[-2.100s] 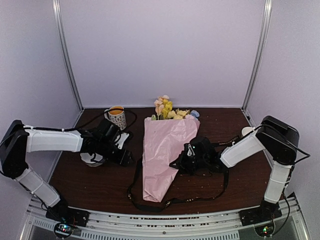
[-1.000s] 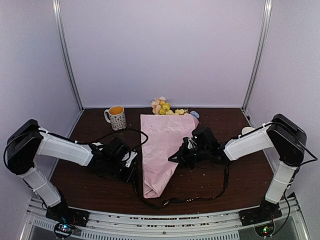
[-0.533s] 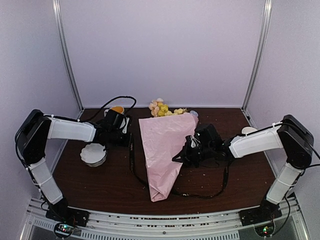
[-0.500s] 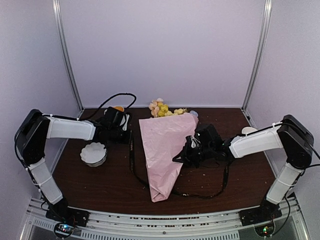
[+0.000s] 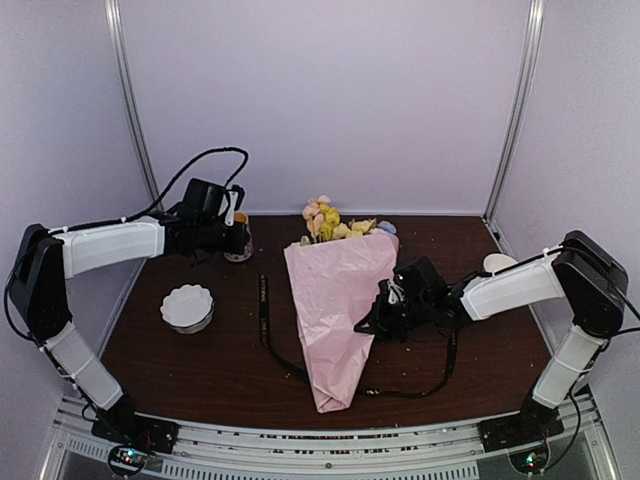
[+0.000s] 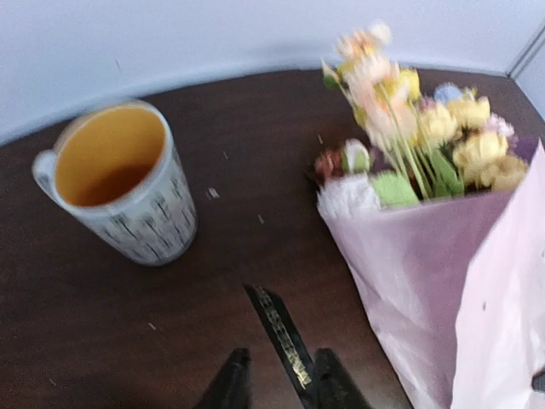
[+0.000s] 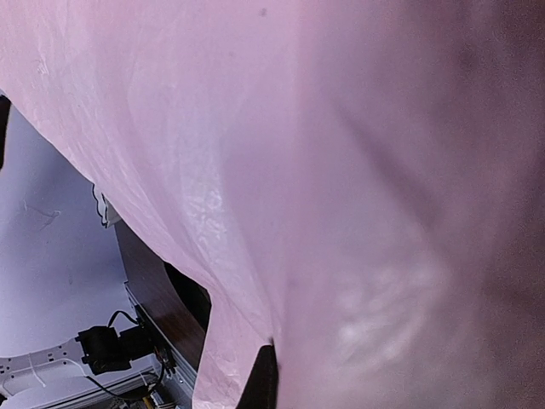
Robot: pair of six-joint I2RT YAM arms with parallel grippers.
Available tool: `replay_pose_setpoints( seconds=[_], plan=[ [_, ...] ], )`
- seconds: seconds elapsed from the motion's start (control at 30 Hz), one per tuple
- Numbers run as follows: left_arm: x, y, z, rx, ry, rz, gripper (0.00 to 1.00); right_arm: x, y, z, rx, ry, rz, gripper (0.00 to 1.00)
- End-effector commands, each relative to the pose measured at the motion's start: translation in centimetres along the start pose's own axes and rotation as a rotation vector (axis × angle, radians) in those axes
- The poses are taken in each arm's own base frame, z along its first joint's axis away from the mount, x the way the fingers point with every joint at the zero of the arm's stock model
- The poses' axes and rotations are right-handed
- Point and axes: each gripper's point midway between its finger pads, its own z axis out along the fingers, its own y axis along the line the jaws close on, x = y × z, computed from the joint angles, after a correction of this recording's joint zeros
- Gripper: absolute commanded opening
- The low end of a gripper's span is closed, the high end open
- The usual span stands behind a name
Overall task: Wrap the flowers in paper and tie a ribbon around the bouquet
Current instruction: Move the ribbon to the center of the board, then pick up the left side of the ribbon at the center of the board.
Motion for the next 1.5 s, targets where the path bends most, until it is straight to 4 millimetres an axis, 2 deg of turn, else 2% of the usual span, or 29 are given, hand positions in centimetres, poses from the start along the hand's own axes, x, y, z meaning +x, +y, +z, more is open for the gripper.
replay_pose_setpoints(
  seconds=[0.0,0.1,0.17,0.23,0.37,0.47,0.6,0.7,0.83,1.1,1.2,1.27,1.37,1.47],
  plan=[
    [9.4,-4.5,-0.5,0.076,0.261,0.053,0.42,-0.9,0.0,0.0,0.009,-0.037,-0.021,0.00],
    [13.4,-5.9,-1.1,0.046,0.402,0.143,0.55,-0.9,0.0,0.0,0.021,-0.034,-0.028,0.00],
    [15.3,-6.0,-1.8,0.015,0.455,0.186,0.64,-1.0,-0.1,-0.1,0.027,-0.038,-0.031,0.00],
    [17.0,-6.5,-2.6,0.009,0.511,0.229,0.68,-1.1,0.1,-0.2,0.027,-0.041,-0.033,0.00],
    [19.8,-8.1,-3.3,0.020,0.597,0.328,0.68,-1.1,0.3,-0.3,0.028,-0.041,-0.037,0.00],
    [21.8,-8.6,-3.3,0.035,0.644,0.325,0.69,-1.1,0.1,-0.3,0.042,-0.040,-0.043,0.00],
    [23.4,-8.6,-2.8,0.046,0.672,0.312,0.72,-1.1,-0.1,-0.2,0.047,-0.039,-0.045,0.00],
    [24.7,-9.5,-2.0,0.094,0.699,0.284,0.72,-1.1,-0.1,-0.2,0.048,-0.038,-0.046,0.00],
    [26.4,-9.4,-2.1,0.106,0.745,0.271,0.63,-1.0,-0.1,-0.3,0.044,-0.040,-0.046,0.00],
    [28.0,-8.0,-3.2,0.088,0.779,0.285,0.22,-1.1,0.1,-0.3,0.040,-0.042,-0.049,0.00],
    [28.1,-7.9,-3.4,0.091,0.780,0.292,0.00,-1.1,-0.1,-0.3,0.046,-0.043,-0.049,0.00],
    [27.0,-8.1,-3.1,0.099,0.736,0.301,0.00,-1.0,-0.1,-0.3,0.043,-0.040,-0.049,0.00],
    [23.9,-8.6,-1.4,0.137,0.608,0.269,0.00,-0.8,-0.3,-0.3,0.044,-0.036,-0.048,0.00],
    [21.2,-7.3,1.1,0.134,0.519,0.160,0.00,-0.8,-0.1,-0.4,0.041,-0.034,-0.050,0.00]
  ],
)
